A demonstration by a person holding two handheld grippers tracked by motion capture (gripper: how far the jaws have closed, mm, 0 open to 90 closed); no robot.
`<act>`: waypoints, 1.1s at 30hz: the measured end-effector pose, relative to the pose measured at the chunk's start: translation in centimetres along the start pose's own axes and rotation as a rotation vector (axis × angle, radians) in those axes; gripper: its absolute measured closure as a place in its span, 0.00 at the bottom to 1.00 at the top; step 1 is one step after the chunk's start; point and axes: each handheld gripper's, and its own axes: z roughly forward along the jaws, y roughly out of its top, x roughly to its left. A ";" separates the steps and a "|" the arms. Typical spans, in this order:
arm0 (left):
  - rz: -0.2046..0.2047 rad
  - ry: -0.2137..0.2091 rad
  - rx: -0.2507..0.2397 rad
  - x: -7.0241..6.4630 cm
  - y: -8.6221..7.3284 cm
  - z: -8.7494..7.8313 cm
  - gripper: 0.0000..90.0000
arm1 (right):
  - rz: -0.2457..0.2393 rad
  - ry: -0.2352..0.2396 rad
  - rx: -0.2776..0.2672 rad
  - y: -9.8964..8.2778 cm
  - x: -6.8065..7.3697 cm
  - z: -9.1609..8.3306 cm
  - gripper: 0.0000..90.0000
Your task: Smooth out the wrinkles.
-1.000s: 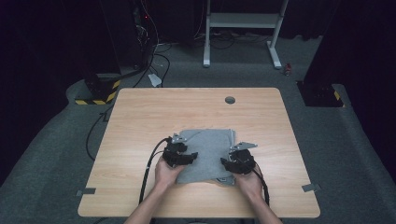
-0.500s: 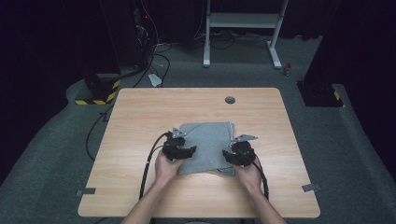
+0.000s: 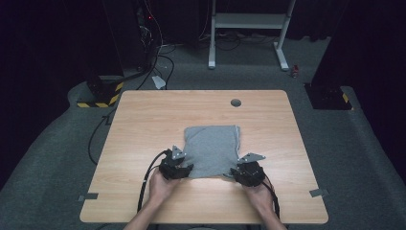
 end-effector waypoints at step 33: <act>-0.157 -0.036 -0.161 2.3 -0.5 -4.3 0.42 | 0.134 0.003 -0.163 0.2 -3.2 -3.8 0.58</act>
